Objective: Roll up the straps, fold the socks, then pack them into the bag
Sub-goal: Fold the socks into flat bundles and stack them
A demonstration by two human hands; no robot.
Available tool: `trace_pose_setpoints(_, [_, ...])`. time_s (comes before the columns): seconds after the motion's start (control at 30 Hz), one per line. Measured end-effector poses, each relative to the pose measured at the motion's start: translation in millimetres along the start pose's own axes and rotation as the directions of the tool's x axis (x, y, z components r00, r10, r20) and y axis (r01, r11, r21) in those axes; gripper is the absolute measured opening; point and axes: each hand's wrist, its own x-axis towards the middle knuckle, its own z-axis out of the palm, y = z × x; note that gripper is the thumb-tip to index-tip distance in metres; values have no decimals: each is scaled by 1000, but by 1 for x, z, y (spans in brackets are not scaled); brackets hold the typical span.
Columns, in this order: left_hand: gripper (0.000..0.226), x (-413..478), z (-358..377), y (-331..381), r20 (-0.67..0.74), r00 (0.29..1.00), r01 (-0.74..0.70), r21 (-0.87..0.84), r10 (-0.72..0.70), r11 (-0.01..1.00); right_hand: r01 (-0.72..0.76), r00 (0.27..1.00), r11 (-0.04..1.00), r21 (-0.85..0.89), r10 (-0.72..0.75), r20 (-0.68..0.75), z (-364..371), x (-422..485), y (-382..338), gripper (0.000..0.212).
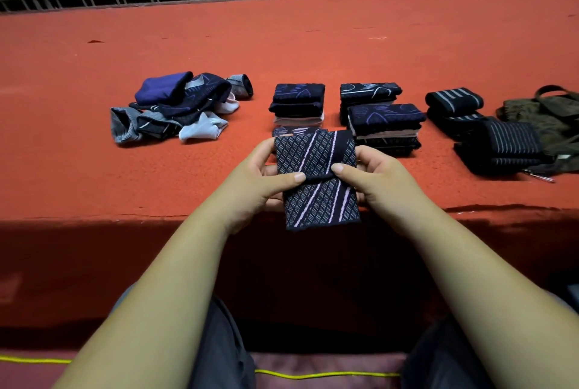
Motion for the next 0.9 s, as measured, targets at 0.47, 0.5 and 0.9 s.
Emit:
trace_pose_setpoints(0.47, [37,4,0,-4,-85,995,-51,-97,43,994,-46,996,997,63,41,79,1,-3,-8,36])
trace_pose_setpoints(0.5, [34,5,0,-5,-85,996,-38,-124,27,992,-48,995,995,87,39,96,0,-3,-9,34])
trace_pose_setpoints(0.9, [45,4,-8,4,55,975,223,-341,-217,913,-68,992,959,277,35,121,0,0,-10,43])
